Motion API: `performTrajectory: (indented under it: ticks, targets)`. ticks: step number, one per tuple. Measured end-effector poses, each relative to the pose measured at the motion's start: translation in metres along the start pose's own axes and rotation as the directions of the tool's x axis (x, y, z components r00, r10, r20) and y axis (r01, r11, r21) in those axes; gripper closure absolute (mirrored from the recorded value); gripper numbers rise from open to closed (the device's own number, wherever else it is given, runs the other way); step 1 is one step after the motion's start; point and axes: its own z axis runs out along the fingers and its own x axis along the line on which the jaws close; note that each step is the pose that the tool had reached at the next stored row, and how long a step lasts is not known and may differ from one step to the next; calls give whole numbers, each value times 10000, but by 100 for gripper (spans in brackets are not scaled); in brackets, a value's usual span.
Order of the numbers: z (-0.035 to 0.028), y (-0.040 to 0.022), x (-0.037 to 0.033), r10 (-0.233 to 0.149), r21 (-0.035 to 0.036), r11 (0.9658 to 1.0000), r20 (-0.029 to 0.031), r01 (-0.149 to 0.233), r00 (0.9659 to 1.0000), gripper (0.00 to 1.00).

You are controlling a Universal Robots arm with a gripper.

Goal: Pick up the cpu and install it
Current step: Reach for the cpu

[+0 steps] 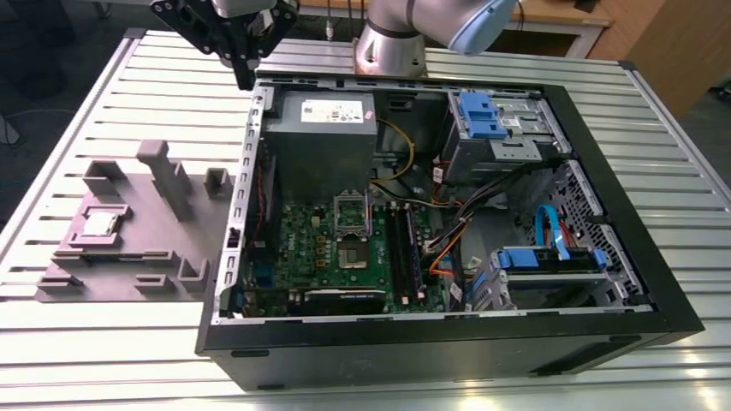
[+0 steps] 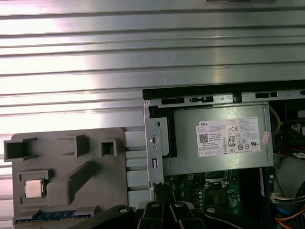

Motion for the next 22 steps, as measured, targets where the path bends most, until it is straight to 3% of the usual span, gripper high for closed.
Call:
performTrajectory:
  ticks: [14,22]
  targets:
    - [-8,-21,282,-5,-8,10000,97,5,10000,90]
    - [-16,-38,499,-9,-15,10000,201,10,9998,90]
